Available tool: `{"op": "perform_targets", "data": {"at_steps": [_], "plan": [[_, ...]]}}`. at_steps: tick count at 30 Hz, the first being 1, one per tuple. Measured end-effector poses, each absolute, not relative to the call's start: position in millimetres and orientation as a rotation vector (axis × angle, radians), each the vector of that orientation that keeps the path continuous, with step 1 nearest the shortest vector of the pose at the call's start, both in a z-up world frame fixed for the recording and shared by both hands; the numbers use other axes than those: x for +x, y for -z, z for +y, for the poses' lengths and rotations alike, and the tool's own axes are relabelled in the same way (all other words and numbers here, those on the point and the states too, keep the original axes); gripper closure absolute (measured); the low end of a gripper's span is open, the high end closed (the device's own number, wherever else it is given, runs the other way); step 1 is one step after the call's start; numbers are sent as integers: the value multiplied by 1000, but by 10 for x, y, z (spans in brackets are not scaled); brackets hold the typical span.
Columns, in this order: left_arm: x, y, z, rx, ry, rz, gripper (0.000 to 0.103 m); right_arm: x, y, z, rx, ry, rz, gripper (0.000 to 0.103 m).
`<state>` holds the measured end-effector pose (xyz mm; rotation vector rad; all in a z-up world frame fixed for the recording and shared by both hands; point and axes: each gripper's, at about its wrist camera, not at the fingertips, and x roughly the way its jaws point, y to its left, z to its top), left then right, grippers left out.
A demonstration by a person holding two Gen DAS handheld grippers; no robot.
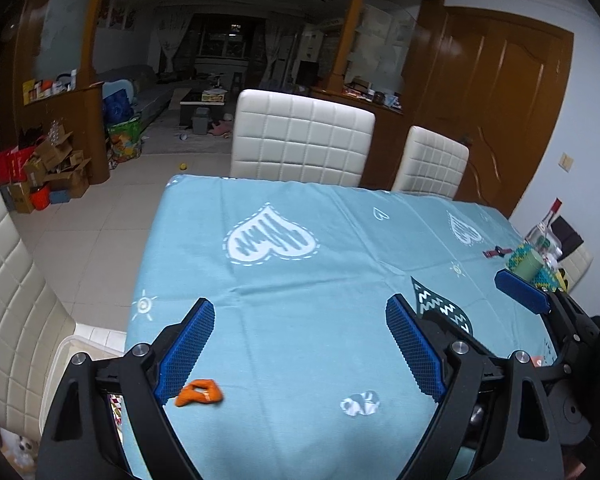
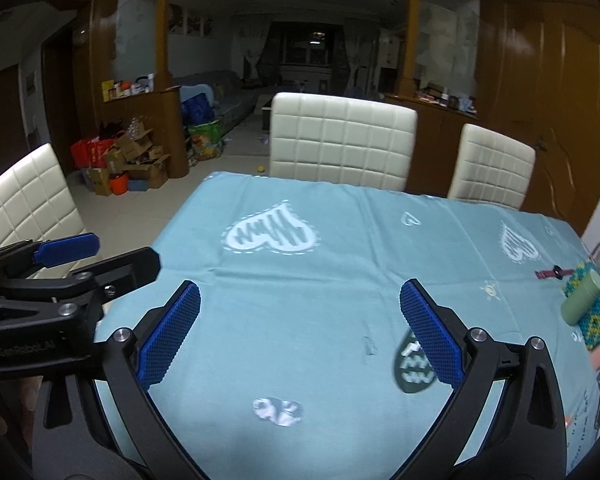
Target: Collect trash
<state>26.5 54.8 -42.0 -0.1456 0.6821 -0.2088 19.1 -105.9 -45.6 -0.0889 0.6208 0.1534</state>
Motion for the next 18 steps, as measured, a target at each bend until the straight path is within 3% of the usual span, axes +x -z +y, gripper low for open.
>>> {"op": "perform_targets", "data": {"at_steps": [18], "plan": [[194,110,94,-78,144,629,17,127,256,-1786,9,-125,567,3]]}}
